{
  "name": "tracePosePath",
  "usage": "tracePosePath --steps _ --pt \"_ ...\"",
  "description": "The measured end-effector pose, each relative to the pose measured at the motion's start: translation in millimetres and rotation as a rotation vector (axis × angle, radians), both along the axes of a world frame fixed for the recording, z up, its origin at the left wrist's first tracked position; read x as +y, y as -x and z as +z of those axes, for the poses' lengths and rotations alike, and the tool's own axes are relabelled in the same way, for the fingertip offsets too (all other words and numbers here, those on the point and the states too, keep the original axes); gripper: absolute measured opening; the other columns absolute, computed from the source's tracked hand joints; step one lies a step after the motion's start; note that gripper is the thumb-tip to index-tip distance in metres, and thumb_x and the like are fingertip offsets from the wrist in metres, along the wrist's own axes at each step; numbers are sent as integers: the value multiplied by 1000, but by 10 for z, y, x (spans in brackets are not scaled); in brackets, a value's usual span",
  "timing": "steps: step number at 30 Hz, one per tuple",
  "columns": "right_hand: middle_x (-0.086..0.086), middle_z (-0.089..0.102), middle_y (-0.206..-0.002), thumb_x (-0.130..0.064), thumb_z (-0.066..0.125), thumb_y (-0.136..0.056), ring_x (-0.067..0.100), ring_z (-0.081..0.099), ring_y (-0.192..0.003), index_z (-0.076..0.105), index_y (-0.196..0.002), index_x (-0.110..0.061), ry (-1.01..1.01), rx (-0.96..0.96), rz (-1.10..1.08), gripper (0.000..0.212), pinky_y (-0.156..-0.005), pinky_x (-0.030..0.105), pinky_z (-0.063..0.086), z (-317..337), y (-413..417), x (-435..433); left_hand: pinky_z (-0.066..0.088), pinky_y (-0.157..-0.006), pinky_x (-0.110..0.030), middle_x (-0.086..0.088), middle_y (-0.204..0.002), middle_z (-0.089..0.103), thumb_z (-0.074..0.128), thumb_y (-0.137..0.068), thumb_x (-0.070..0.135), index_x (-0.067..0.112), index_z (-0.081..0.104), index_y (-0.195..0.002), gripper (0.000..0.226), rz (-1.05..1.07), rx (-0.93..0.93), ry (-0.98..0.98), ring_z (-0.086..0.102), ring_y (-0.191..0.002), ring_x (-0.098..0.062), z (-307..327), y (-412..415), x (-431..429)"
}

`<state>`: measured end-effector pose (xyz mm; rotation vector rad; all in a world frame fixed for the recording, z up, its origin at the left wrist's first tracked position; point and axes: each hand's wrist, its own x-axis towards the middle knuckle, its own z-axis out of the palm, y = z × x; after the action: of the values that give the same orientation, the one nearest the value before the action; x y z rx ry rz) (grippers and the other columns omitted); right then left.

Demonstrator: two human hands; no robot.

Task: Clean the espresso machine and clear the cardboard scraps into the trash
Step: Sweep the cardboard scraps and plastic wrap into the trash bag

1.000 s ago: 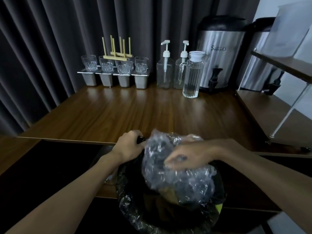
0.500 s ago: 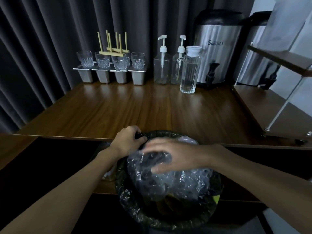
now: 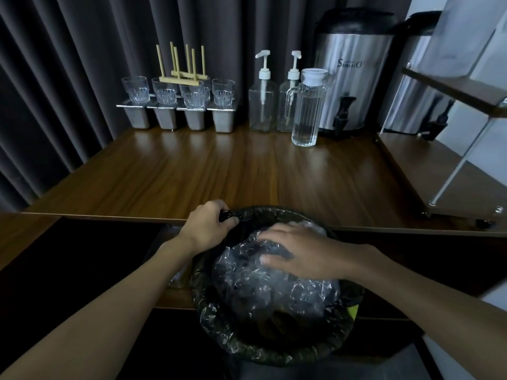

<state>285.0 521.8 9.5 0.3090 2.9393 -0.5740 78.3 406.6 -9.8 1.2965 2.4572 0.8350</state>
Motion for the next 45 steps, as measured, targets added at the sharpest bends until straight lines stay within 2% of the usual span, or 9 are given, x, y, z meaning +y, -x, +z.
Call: tracePosePath --steps 6,13,17,21,25,28,34,40,45 --pt "-4 -11 -163 -69 37 -91 20 -1 -150 -4 -153 -34 110 -498 18 82 -120 45 12 -367 51 -34 41 -57 -28 1 -80 66 66 -93 36 19 59 -89 18 -2 3 10 64 -75 -17 39 -26 8" --pt "-4 24 -157 -61 38 -95 18 17 -145 23 -151 -31 -58 -97 -69 65 -115 49 20 73 -319 -16 44 -56 -30 1 -75 67 66 -93 35 21 58 -84 19 20 -11 -9 65 -69 -17 -13 -65 -30" --pt "-4 7 -161 -58 45 -95 19 6 -148 11 -153 -32 125 -226 -142 72 -117 50 22 80 -418 -37 45 -57 -30 1 -74 67 66 -93 34 19 59 -87 18 36 -6 -29 66 -71 -18 -27 -118 -21" --pt "2 6 -163 -56 48 -95 22 17 -147 4 -155 -29 151 -436 -70 79 -114 30 24 -138 -215 -47 48 -57 -31 -2 -75 68 65 -94 33 17 60 -90 17 42 -9 -43 66 -69 -17 3 -182 -50" --pt "2 17 -160 -58 48 -93 23 17 -146 13 -154 -28 -19 -325 -25 77 -117 43 24 -66 -170 -83 54 -66 -37 -1 -77 67 66 -93 35 17 59 -90 19 90 30 -69 66 -76 -22 11 -225 -154" --pt "-13 5 -161 -61 40 -95 21 3 -148 7 -151 -47 34 -148 62 67 -117 53 15 91 -170 -215 50 -67 -35 -1 -77 67 66 -93 35 17 59 -89 20 156 37 -101 66 -80 -24 55 -250 -251" --pt "-7 -17 -162 -35 41 -101 24 -16 -148 7 -153 -42 -85 -421 339 62 -121 48 6 -232 118 -450 45 -64 -34 -3 -83 64 64 -94 36 11 59 -99 25 256 90 -127 62 -81 -26 245 -326 -466" --pt "-5 -1 -163 -55 39 -98 20 -3 -149 26 -150 -41 -14 -275 459 55 -121 45 8 -43 246 -538 40 -66 -31 0 -83 63 64 -94 37 13 61 -104 26 420 149 -97 61 -84 -25 249 -379 -945" --pt "-10 52 -137 -42 55 -96 3 43 -127 58 -132 -27 204 168 373 39 -110 31 34 165 286 -517 37 -71 -30 1 -87 60 65 -93 35 12 63 -109 28 588 172 -89 61 -88 -25 171 -409 -1433"
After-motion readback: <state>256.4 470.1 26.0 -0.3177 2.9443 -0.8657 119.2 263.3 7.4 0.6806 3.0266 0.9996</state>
